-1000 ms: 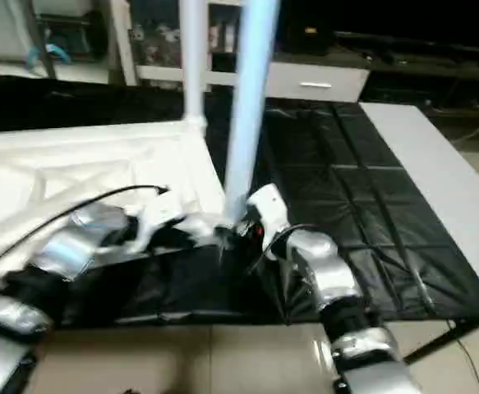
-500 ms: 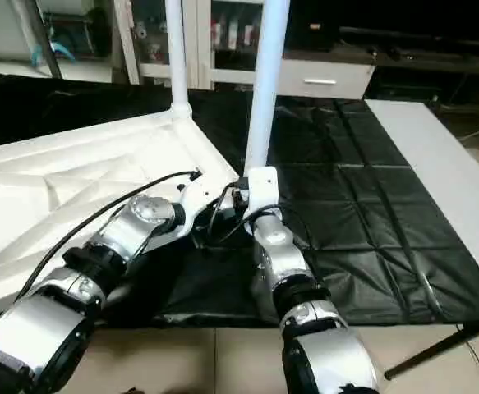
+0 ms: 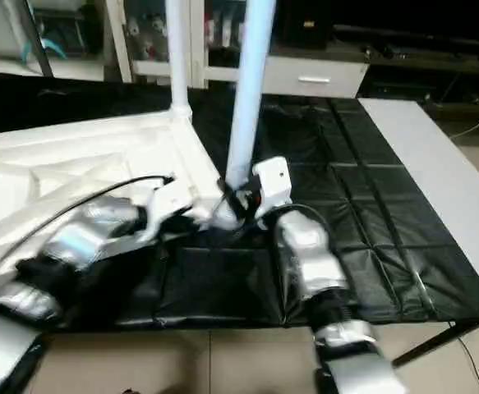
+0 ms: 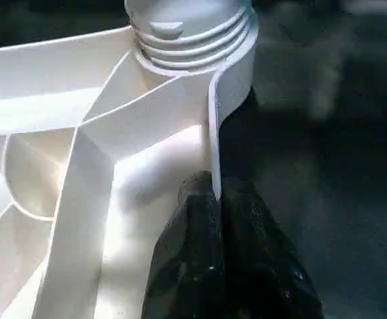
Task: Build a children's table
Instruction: Rotate leg to tighten
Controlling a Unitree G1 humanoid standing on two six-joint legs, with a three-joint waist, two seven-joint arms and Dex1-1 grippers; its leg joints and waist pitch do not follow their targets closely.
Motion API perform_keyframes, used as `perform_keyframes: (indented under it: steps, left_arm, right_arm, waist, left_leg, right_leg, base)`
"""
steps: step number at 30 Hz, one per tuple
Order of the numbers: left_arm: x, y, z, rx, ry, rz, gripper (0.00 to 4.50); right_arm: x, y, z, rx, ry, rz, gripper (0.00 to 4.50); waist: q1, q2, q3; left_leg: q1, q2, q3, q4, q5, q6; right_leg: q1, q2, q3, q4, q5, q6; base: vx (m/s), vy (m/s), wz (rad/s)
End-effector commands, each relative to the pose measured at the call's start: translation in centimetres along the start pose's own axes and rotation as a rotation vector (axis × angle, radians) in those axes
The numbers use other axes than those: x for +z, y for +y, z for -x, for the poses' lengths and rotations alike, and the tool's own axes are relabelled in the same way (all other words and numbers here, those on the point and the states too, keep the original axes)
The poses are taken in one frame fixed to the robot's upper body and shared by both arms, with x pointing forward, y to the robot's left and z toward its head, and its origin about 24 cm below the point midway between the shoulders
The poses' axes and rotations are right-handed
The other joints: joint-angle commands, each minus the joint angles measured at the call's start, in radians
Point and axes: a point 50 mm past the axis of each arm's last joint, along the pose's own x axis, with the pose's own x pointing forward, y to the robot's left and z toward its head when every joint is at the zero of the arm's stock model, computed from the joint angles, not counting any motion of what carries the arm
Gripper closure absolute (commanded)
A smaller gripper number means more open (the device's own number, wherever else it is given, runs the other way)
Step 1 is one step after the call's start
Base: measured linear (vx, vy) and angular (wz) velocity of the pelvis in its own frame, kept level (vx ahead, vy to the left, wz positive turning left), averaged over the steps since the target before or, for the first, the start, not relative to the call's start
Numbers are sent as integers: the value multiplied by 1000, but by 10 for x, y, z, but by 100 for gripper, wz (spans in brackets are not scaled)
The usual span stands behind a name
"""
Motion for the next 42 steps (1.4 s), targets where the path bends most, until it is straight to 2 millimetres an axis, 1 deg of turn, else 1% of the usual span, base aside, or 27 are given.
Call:
perform_keyframes:
  steps: [1,3,4,6,7,9,10,11,13,14,15,17,18,19,20,21,22,23,24,25,28,31,32,35,36,37,42]
  left_arm:
    - [-37,-24,4,-193,148,47,450]
    - [-39,-30,12,-272,148,18,450]
    - [-40,-38,19,-355,140,13,450]
    - [-39,-44,23,-410,138,13,450]
    - [-38,-48,24,-454,143,11,450]
    - [-37,-49,25,-467,149,7,450]
    - [-36,-51,25,-484,156,-7,450]
    - [-35,-53,25,-496,163,-18,450]
    - [-31,-56,24,-520,173,-39,450]
    - [-29,-56,22,-519,173,-48,450]
    - [-28,-56,22,-518,172,-54,450]
    - [-26,-55,21,-512,171,-57,450]
    - [-25,-54,21,-511,172,-55,450]
    - [-24,-53,21,-510,172,-55,450]
    - [-24,-53,21,-510,173,-54,450]
    - [-23,-52,20,-507,174,-56,450]
    - [-23,-52,20,-505,176,-58,450]
    - [-22,-51,20,-503,179,-61,450]
    - [-22,-51,20,-503,182,-65,450]
    - [-22,-51,20,-503,182,-65,450]
    - [-22,-50,19,-504,186,-68,450]
    - [-23,-50,18,-502,188,-66,450]
    - [-23,-50,18,-502,189,-65,450]
    - [-21,-50,18,-500,190,-67,450]
    - [-21,-50,18,-500,190,-67,450]
    - [-23,-49,18,-493,195,-67,450]
    - [-27,-50,19,-489,206,-59,450]
  right_arm:
    - [3,-21,18,49,42,11,5]
    - [2,-19,26,175,86,29,5]
    - [-2,-14,35,332,144,52,5]
    - [-5,-9,42,451,198,53,5]
    - [-8,-7,46,523,233,54,5]
    - [-9,-6,46,539,245,58,5]
    - [-10,-4,47,579,263,59,5]
    - [-11,-1,47,613,280,63,5]
    - [-14,2,48,668,320,76,5]
    - [-15,3,47,674,331,85,5]
    - [-15,4,46,677,337,89,5]
    - [-15,6,45,691,340,85,5]
    - [-16,7,44,705,350,84,5]
    - [-17,8,44,714,360,87,22]
    - [-18,8,44,721,367,90,33]
    - [-19,8,43,723,371,89,33]
    - [-19,9,42,725,372,88,52]
    - [-19,9,42,725,370,84,52]
    - [-19,10,41,727,369,82,52]
    - [-19,10,41,727,369,82,70]
    - [-21,11,41,741,376,88,84]
    - [-22,11,41,750,387,93,119]
    - [-23,11,41,751,389,94,119]
    - [-20,9,40,758,389,100,149]
    - [-20,9,40,758,389,100,160]
    - [-21,10,40,771,400,109,165]
    - [-23,11,41,790,419,118,182]
  waist:
    - [3,10,-62]
    - [4,8,-62]
    - [5,4,-61]
    - [7,8,-59]
    - [10,10,-56]
    - [11,11,-52]
    - [11,7,-51]
    - [12,8,-53]
    - [12,5,-52]
    - [14,6,-52]
    - [13,1,-52]
    - [15,3,-55]
    - [15,3,-55]
    - [16,14,-56]
    - [16,11,-57]
    - [17,17,-59]
    - [17,13,-59]
    - [18,15,-59]
    - [18,14,-60]
    - [19,15,-59]
    - [20,14,-58]
    - [20,19,-59]
    - [20,17,-59]
    - [21,11,-59]
    - [21,13,-58]
    - [21,8,-59]
    - [21,8,-59]
  left_leg:
    - [3,17,6,-63,-221,51]
    - [2,17,7,-62,-220,57]
    - [1,18,7,-61,-221,61]
    - [5,19,9,-62,-228,62]
    - [7,20,9,-64,-253,56]
    - [8,20,8,-68,-295,35]
    - [9,19,7,-71,-326,20]
    - [11,20,4,-71,-340,10]
    - [12,20,4,-71,-344,7]
    - [14,20,4,-71,-340,6]
    - [13,20,6,-70,-336,8]
    - [9,19,4,-70,-306,7]
    - [9,19,4,-70,-306,7]
    - [9,18,3,-70,-304,2]
    - [9,18,4,-69,-300,3]
    - [9,17,3,-68,-295,3]
    - [8,17,4,-68,-294,3]
    - [9,17,4,-68,-295,3]
    - [9,16,4,-67,-296,3]
    - [10,17,4,-68,-302,2]
    - [9,17,4,-68,-308,0]
    - [10,17,3,-68,-312,-2]
    - [10,17,3,-68,-315,-2]
    - [11,18,3,-68,-318,0]
    - [10,18,2,-69,-315,1]
    - [9,18,2,-68,-310,2]
    - [8,18,2,-68,-301,4]
  right_leg:
    - [50,-39,35,-58,-110,-236]
    - [53,-38,35,-56,-88,-247]
    - [55,-40,35,-55,-83,-252]
    - [50,-39,36,-57,-96,-252]
    - [48,-39,35,-60,-130,-251]
    - [45,-40,35,-68,-196,-239]
    - [44,-42,35,-73,-254,-225]
    - [44,-43,36,-74,-285,-215]
    - [41,-44,37,-77,-305,-208]
    - [39,-43,37,-77,-302,-209]
    - [39,-43,37,-78,-299,-210]
    - [44,-43,36,-72,-274,-210]
    - [44,-43,36,-72,-274,-210]
    - [44,-41,36,-70,-250,-214]
    - [45,-40,35,-70,-231,-220]
    - [46,-40,35,-67,-213,-227]
    - [47,-39,34,-66,-202,-230]
    - [47,-39,34,-66,-200,-231]
    - [47,-39,34,-66,-199,-233]
    - [47,-39,34,-67,-204,-235]
    - [48,-39,34,-68,-213,-231]
    - [48,-40,34,-68,-219,-230]
    - [48,-39,34,-69,-221,-229]
    - [47,-40,34,-70,-236,-228]
    - [47,-40,34,-69,-236,-228]
    - [48,-41,34,-68,-239,-227]
    - [47,-41,34,-68,-239,-222]
  base:
    - [0,0,0]
    - [0,0,0]
    - [0,0,0]
    - [0,0,0]
    - [0,0,0]
    - [0,0,0]
    - [0,0,0]
    - [0,0,0]
    - [0,0,0]
    - [0,0,0]
    - [0,0,0]
    - [0,0,0]
    - [0,0,0]
    - [0,0,0]
    - [0,0,0]
    - [0,0,0]
    - [0,0,0]
    - [0,0,0]
    - [0,0,0]
    - [0,0,0]
    - [0,0,0]
    - [0,0,0]
    - [0,0,0]
    - [0,0,0]
    - [0,0,0]
    - [0,0,0]
    - [0,0,0]
